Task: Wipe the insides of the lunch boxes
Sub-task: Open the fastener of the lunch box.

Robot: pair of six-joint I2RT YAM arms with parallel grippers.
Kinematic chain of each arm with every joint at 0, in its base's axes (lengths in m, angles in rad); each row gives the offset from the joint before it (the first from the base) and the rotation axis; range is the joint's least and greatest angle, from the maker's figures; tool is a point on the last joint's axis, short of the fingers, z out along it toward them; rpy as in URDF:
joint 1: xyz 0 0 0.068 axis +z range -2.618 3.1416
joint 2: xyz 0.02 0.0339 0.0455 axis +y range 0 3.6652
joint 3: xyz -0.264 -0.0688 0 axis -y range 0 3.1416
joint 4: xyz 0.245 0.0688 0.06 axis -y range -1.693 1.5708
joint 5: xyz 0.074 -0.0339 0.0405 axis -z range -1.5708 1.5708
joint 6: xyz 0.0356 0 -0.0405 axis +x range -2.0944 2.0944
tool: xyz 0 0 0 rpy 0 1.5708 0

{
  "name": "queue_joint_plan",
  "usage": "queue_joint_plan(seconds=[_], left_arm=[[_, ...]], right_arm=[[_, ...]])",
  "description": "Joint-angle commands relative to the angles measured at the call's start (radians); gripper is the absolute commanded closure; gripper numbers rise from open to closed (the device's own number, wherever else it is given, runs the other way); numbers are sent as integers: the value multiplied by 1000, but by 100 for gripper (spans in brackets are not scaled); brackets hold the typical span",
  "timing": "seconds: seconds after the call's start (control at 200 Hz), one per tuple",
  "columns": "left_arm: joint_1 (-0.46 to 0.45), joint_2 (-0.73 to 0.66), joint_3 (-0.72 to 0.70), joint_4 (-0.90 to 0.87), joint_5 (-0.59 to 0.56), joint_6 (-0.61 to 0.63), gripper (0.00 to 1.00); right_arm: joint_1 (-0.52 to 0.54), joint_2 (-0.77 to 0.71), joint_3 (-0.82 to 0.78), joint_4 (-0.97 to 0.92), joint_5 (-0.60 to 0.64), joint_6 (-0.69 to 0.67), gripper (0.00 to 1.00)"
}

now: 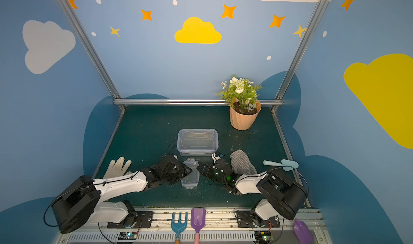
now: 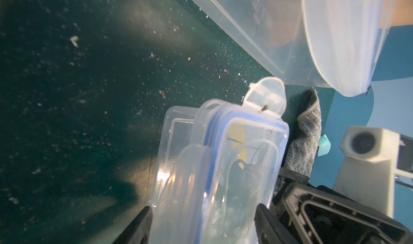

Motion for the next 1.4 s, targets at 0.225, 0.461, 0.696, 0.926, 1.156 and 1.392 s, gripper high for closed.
queue_joint_plan(seconds=[0.225, 0.461, 0.696, 0.926, 1.156, 1.392], left_arm=[[-5, -12, -18, -146, -56, -13, 30], [-14, -9, -19, -146, -62, -26, 30], [-22, -9, -23, -141, -73, -42, 30], [-40, -10, -43, -117, -89, -84, 30], [-55, -11, -49, -126, -99, -90, 30], [-59, -9, -45, -126, -103, -94, 30]], right_arm=[[59, 137, -45, 378, 100, 93, 49], [86, 197, -65, 461, 142, 131, 54], [126, 219, -66, 479, 190, 146, 57], [175, 282, -86, 566, 250, 186, 57], [229, 365, -82, 666, 308, 218, 59], [260, 328, -94, 666, 393, 197, 58]])
